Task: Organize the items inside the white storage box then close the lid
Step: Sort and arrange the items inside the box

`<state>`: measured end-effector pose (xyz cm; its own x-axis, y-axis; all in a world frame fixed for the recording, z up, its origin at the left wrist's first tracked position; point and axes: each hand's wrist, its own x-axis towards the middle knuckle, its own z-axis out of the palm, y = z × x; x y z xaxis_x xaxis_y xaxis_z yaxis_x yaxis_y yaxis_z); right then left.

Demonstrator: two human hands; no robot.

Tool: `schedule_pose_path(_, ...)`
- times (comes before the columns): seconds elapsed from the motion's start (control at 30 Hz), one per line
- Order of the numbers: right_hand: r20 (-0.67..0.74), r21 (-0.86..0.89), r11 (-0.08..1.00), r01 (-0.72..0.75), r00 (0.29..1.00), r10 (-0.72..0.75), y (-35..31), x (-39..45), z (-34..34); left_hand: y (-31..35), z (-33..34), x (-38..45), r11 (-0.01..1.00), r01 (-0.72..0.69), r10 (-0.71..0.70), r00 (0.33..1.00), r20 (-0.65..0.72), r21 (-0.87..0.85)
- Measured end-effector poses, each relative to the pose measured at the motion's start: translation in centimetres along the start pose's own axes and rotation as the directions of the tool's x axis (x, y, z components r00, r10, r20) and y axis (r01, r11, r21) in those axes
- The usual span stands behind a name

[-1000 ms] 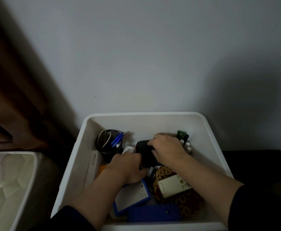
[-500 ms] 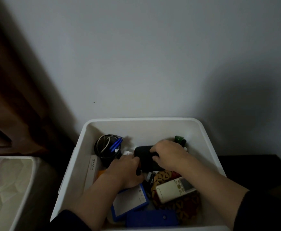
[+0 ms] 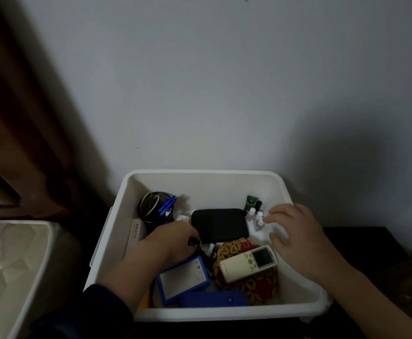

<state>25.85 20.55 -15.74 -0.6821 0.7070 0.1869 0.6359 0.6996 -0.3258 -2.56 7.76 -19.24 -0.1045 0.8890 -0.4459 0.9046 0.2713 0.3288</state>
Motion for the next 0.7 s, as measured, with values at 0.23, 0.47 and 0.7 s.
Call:
schedule_pose_path(0.23,0.241,-0.219,0.922,0.32,0.933,-0.267,-4.0,-0.2,0.3,-0.3,-1.4,-7.6,0.994,-0.031,0.008,0.978,-0.208,-0.108)
schedule_pose_path(0.47,0.542,-0.152,0.972,0.18,0.837,-0.07,-5.5,-0.6,2.4,2.3,1.5,-13.4,0.979,0.026,-0.121,0.873,-0.473,-0.202)
schedule_pose_path(0.7,0.611,-0.173,0.982,0.078,0.79,0.045,-5.8,-0.3,3.3,2.7,1.4,-12.7,0.962,0.118,-0.191,0.934,-0.302,-0.245)
